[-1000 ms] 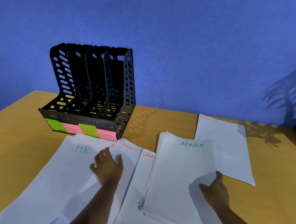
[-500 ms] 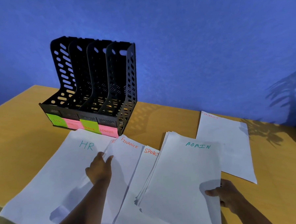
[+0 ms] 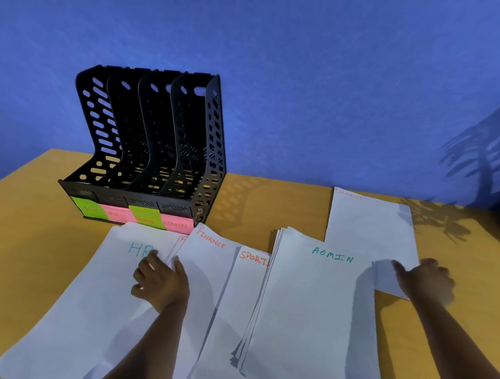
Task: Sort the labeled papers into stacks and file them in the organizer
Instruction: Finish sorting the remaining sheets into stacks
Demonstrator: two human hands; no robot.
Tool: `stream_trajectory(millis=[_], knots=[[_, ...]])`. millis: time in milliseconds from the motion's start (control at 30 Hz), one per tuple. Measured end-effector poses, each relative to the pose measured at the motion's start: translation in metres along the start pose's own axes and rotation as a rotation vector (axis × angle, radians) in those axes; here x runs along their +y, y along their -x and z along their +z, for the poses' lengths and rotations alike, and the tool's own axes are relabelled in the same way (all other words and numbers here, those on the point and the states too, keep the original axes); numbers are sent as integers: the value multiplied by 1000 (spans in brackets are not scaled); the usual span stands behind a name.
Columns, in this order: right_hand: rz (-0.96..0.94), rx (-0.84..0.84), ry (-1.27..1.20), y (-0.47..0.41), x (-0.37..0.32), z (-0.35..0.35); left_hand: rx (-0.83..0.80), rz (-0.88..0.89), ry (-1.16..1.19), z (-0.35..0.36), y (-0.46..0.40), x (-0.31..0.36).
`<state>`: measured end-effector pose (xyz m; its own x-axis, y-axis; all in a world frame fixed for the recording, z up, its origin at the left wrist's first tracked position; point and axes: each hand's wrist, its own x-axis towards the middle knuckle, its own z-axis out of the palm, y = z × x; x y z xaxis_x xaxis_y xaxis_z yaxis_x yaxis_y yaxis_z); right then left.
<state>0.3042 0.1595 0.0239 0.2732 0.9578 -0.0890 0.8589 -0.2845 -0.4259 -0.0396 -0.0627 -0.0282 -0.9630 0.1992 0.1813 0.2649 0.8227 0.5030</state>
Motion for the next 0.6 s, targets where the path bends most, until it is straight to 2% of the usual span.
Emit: stream_trajectory(millis=[67,133,200,367,433,600], knots=[[195,-54,-7,-12,3,5,25,100,48,-1,4,8],[294,-114,-7,-15,5,14,-11,206,145,-1,7,16],[321,-125,-22,-19,7,20,-55,264,192,-2,11,23],[330,-192,-42,-26,7,18,-85,253,232,-3,13,32],[279,-102,-79,-23,6,13,-99,266,225,-3,12,31],[20,344,-249,-13,-18,-11,-117,246,266,-2,12,30]])
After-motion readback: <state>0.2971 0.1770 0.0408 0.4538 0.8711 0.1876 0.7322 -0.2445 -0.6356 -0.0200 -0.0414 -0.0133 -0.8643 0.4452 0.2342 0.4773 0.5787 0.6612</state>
